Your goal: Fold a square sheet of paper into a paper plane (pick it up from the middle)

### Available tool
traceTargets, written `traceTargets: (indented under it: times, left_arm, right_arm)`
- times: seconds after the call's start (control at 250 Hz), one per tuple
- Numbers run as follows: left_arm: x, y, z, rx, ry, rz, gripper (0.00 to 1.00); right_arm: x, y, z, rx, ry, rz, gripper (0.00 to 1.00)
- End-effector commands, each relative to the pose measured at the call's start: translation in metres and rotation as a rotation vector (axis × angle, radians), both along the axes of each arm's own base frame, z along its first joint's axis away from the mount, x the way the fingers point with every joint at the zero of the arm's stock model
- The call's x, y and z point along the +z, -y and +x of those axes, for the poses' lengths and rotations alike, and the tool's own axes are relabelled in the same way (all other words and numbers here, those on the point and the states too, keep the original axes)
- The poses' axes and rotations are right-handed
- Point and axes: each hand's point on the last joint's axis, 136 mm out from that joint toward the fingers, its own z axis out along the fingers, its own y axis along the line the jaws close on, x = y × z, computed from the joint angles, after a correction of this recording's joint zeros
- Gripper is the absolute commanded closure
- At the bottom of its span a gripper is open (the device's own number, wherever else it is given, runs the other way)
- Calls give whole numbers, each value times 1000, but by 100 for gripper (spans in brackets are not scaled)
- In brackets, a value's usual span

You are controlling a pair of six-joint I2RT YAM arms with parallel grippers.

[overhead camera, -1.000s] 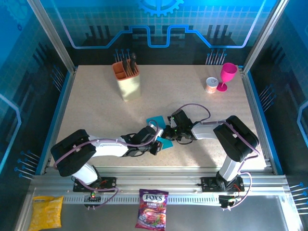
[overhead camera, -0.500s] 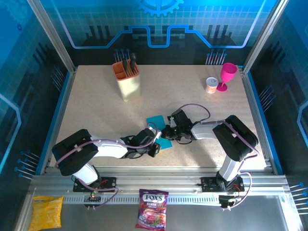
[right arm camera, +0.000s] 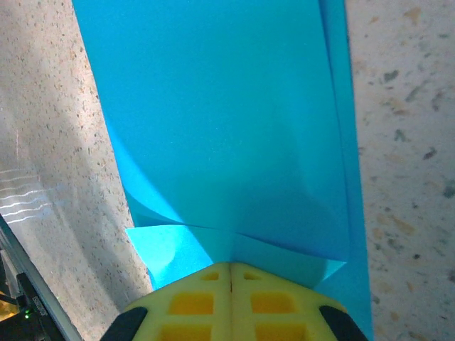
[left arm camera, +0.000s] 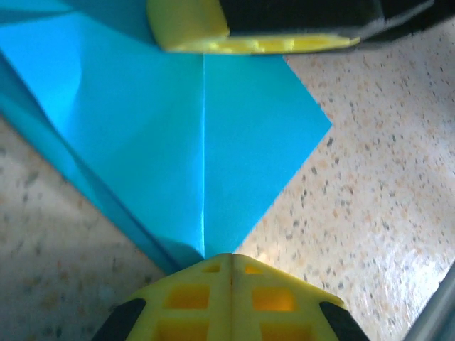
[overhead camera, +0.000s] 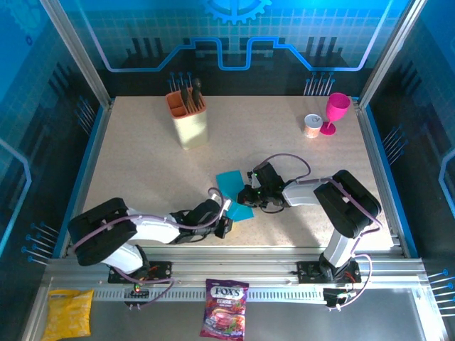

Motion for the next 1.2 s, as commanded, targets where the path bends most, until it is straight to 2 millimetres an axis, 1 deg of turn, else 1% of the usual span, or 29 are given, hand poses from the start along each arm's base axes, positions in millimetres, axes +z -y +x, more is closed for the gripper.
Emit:
traceTargets:
  times: [0.0, 0.064, 0.152, 0.276, 0.352, 0.435, 0.519, 0.631, 0.727, 0.815, 0.903, 1.071, 1.123, 1.194]
  left_arm:
    - [-38, -40, -42, 15, -162, 135, 100]
    - [-32, -45, -42, 34, -155, 130, 100]
    - [-9, -44, -33, 64, -102, 97, 100]
    - [30, -35, -7, 120, -20, 2, 100]
    - [47, -27, 12, 142, -2, -68, 100]
    - [57, -18, 31, 141, 13, -105, 100]
    - [60, -9, 49, 128, 16, -117, 100]
    - [53, 0, 66, 113, 21, -89, 100]
    - [44, 2, 78, 124, 15, -77, 100]
    - [31, 3, 84, 128, 0, -54, 100]
    - [16, 4, 84, 121, -23, -31, 100]
    - [-11, -4, 79, 129, -62, 17, 100]
    - [-16, -6, 78, 130, -70, 24, 100]
    - [-17, -6, 76, 128, -75, 18, 100]
  right_arm:
    - [-46, 36, -23, -58, -116, -168, 100]
    - [-45, 35, -22, -60, -114, -163, 100]
    - [-45, 35, -23, -59, -113, -161, 100]
    - [-46, 34, -23, -58, -115, -154, 100]
    - [-47, 34, -23, -57, -117, -151, 100]
    - [-49, 34, -25, -60, -122, -150, 100]
    - [-50, 34, -25, -62, -124, -145, 100]
    - [-50, 34, -27, -67, -128, -137, 100]
    - [-49, 33, -27, -69, -127, -128, 100]
    - [-47, 33, -28, -73, -127, -119, 100]
    - [-41, 31, -26, -78, -120, -104, 100]
    - [-18, 27, -15, -87, -85, -64, 100]
    - [-8, 27, -11, -92, -70, -50, 98]
    - [8, 30, -6, -99, -40, -31, 94]
